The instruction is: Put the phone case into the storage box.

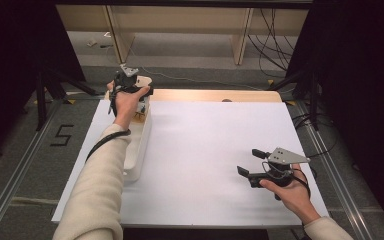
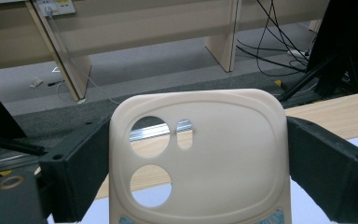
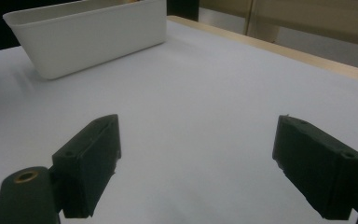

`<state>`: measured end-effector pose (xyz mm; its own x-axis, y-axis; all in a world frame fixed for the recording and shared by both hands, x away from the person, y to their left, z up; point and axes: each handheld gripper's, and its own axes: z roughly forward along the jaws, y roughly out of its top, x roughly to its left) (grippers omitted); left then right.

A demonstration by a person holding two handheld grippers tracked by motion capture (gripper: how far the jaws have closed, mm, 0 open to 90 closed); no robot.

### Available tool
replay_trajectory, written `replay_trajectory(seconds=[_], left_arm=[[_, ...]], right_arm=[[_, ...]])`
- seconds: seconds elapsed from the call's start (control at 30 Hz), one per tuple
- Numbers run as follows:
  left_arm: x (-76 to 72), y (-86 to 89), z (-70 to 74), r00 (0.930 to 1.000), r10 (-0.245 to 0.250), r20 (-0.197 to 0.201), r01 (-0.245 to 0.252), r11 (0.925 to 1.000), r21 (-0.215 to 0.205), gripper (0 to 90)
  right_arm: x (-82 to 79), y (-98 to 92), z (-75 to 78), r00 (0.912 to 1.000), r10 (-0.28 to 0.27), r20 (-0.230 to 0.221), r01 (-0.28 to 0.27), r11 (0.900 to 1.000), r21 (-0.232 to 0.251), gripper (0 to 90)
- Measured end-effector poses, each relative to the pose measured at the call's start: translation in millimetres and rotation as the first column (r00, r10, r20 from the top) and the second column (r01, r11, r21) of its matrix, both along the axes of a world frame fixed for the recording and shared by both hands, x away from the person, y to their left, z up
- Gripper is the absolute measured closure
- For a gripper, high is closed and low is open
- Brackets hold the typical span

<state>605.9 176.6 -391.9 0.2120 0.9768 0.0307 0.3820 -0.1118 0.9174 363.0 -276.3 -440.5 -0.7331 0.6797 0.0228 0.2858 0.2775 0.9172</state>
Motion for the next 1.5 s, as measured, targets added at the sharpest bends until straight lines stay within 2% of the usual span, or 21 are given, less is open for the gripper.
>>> replay_trajectory(seconds=[1.5], left_arm=[[-0.7, 3.4, -12.1, 0.9993, -0.003, -0.036, 0.002, 0.9998, -0.019, 9.9]], right_arm=[[-0.1, 0.3, -0.1, 1.0, -0.001, 0.001, 0.001, 1.0, 0.0, 16.0]])
